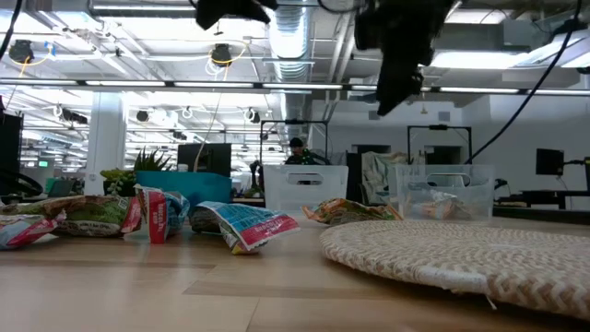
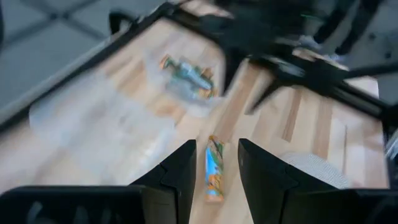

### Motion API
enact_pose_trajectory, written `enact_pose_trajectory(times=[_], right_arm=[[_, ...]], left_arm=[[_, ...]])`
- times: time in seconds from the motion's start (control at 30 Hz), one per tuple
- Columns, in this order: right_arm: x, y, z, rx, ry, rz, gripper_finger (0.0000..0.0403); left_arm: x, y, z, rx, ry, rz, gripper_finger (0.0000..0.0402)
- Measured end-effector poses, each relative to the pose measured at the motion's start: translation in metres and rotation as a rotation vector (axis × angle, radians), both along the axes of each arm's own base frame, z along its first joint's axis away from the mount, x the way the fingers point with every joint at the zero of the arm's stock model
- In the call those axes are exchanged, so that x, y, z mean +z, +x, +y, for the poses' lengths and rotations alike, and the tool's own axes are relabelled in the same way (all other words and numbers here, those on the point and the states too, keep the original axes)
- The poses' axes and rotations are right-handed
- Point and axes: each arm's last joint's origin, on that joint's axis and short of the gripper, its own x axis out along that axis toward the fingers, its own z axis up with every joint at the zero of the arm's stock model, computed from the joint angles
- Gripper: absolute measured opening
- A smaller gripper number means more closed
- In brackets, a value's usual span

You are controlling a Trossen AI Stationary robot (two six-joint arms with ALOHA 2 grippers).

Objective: Pick and place Granola Bars by type
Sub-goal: Put the yellow granola bar into the right transparent bin

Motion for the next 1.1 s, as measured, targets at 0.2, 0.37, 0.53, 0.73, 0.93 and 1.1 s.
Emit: enact_pose_trajectory(times=[0.2,0.37,0.53,0.73,0.93,1.1], right_arm=[[-0.001,0.001,0.026,0.246,-0.104,-0.013,0.0209],[-0.025,0.019,0.029,0.309,-0.141,0.044,0.0198],[-0.067,0.039,0.03,0.358,-0.139,0.156,0.019],[-0.106,0.054,0.03,0.382,-0.135,0.227,0.0183],[-0.124,0.068,0.03,0.382,-0.148,0.212,0.0173],[-0.124,0.074,0.029,0.372,-0.17,0.2,0.0142]], left_arm=[[-0.01,-0.007,0.003,0.159,-0.192,0.059,0.011],[-0.014,-0.011,0.003,0.2,-0.228,0.103,0.011],[-0.015,-0.011,0.003,0.197,-0.235,0.106,0.011],[-0.015,-0.011,0.003,0.199,-0.237,0.107,0.011],[-0.015,-0.012,0.003,0.214,-0.253,0.11,0.011],[-0.016,-0.012,0.003,0.22,-0.261,0.109,0.011]])
